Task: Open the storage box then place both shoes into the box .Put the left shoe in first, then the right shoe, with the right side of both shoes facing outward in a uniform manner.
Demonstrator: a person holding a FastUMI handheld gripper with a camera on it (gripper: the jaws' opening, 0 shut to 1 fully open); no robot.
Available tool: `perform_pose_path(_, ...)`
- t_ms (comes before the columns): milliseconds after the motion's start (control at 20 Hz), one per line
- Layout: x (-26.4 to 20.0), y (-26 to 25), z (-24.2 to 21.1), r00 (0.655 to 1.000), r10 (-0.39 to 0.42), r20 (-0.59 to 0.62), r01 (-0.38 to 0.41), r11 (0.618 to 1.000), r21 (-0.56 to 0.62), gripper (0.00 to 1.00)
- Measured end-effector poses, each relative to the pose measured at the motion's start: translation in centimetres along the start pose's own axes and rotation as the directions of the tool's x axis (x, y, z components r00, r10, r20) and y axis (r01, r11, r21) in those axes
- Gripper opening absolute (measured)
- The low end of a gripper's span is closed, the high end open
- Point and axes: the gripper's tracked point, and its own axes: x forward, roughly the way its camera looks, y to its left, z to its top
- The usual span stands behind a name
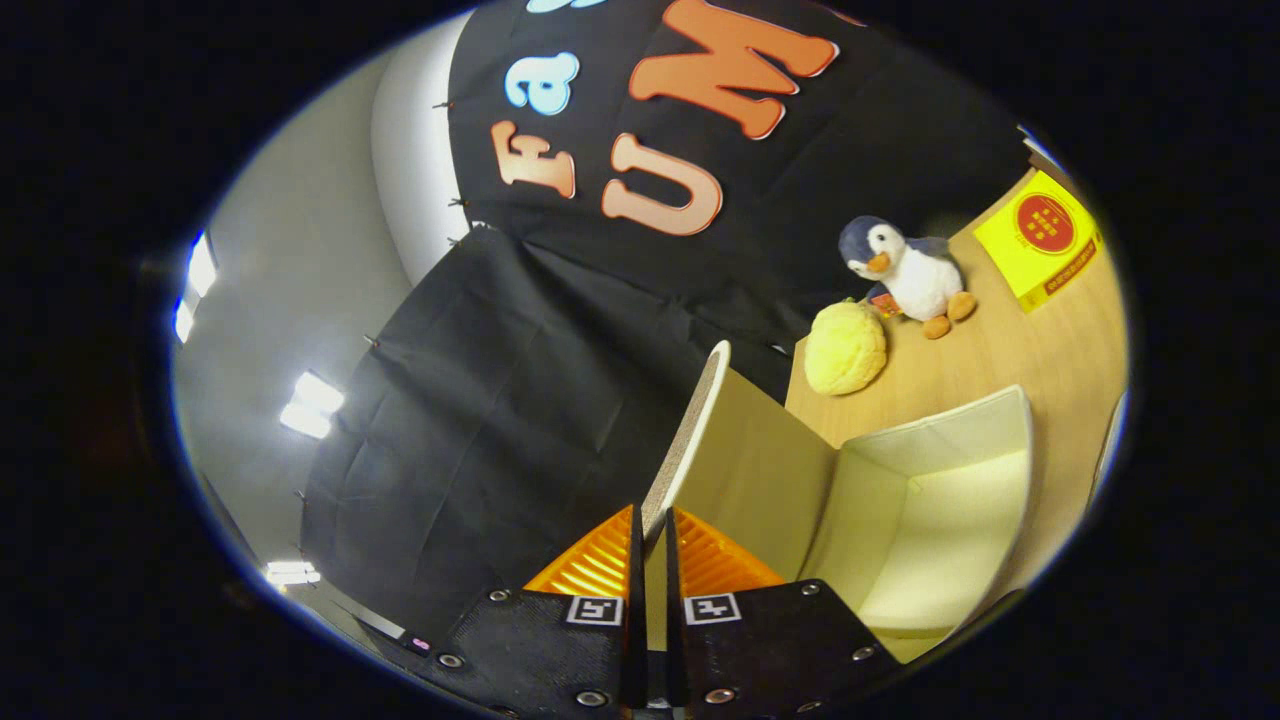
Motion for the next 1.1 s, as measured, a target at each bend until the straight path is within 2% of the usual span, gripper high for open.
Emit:
perform_pose_path(50,1.4,0.0,-1.0,0.999,-0.03,-0.035,0.028,0.998,-0.058,0.1)
perform_pose_path(150,3.8,-0.8,-2.9,0.99,-0.102,-0.093,0.084,0.98,-0.181,0.27)
perform_pose_path(200,4.8,-1.3,-3.3,0.986,-0.126,-0.108,0.1,0.97,-0.22,0.53)
perform_pose_path(300,5.6,-2.2,-3.7,0.98,-0.166,-0.106,0.133,0.955,-0.266,0.92)
perform_pose_path(350,5.8,-3.0,-3.6,0.977,-0.191,-0.097,0.156,0.945,-0.286,0.98)
perform_pose_path(600,3.4,-7.3,-1.1,0.945,-0.328,-0.009,0.303,0.883,-0.358,0.98)
perform_pose_path(800,-1.5,-11.2,1.8,0.898,-0.431,0.091,0.433,0.824,-0.366,0.98)
perform_pose_path(950,-6.3,-14.5,3.5,0.845,-0.513,0.153,0.532,0.774,-0.344,0.98)
perform_pose_path(1100,-11.3,-18.4,4.5,0.771,-0.606,0.196,0.635,0.704,-0.319,0.98)
